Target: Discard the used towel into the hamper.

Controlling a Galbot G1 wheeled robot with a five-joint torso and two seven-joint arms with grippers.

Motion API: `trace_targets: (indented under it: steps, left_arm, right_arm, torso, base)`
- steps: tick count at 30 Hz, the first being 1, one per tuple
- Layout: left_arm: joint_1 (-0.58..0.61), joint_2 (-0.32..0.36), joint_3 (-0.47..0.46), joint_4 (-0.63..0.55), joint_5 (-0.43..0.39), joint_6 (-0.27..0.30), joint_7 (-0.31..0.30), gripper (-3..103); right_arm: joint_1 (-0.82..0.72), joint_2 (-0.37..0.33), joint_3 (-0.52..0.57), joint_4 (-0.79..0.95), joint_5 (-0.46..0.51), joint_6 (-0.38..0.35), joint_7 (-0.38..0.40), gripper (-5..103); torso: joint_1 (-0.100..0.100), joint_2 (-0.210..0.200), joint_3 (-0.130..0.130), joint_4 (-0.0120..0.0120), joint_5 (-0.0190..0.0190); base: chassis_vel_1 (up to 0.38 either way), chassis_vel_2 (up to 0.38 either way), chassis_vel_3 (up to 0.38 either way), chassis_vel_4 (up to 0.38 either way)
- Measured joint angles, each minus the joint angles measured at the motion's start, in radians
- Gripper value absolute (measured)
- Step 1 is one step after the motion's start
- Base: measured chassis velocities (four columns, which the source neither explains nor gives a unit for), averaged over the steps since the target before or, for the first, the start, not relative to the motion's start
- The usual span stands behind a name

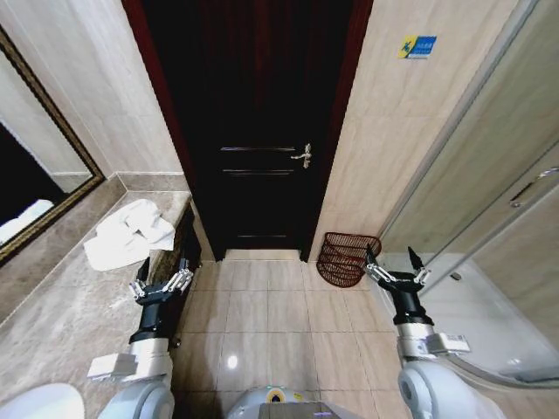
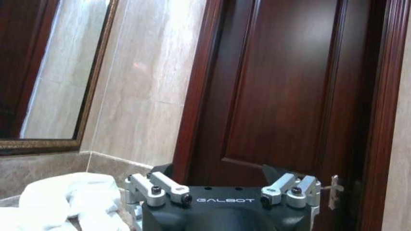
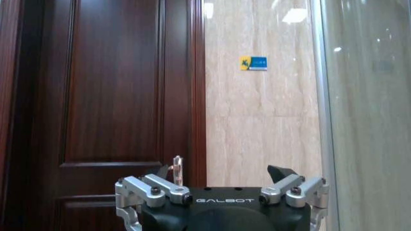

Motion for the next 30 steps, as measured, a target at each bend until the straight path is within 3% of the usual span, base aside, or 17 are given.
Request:
trace_targets:
  steps: [9,15,21,30]
  left_arm:
    - [0.000,0.000,-0.004,-0.015,-0.006,-0.009,-0.001,97]
    - [-0.011,0.002,-0.011,-0.032,-0.033,0.004,-0.003,93]
    - [0.000,0.001,-0.004,-0.029,-0.047,-0.013,-0.004,97]
    - [0.000,0.001,-0.009,-0.037,-0.053,-0.017,-0.005,93]
  right_arm:
    - [-0.005,-0.022,0.006,0.012,0.020,0.015,-0.004,100]
    - [-0.003,-0.032,-0.003,0.014,0.046,-0.006,-0.023,100]
    - [-0.004,-0.026,-0.005,0.015,0.048,-0.006,-0.027,100]
    - [-0.014,-0.022,0.000,0.011,0.059,0.007,-0.034,100]
  torso:
    - [0.000,0.000,0.000,0.0000,0.0000]
    - [0.000,0.000,0.000,0.0000,0.0000]
    - [0.000,0.000,0.000,0.0000,0.0000]
    - [0.000,0.000,0.000,0.0000,0.0000]
  base:
    - [0.000,0.000,0.000,0.000]
    - [0.000,0.000,0.000,0.000]
    - [0.000,0.000,0.000,0.000]
    - [0.000,0.000,0.000,0.000]
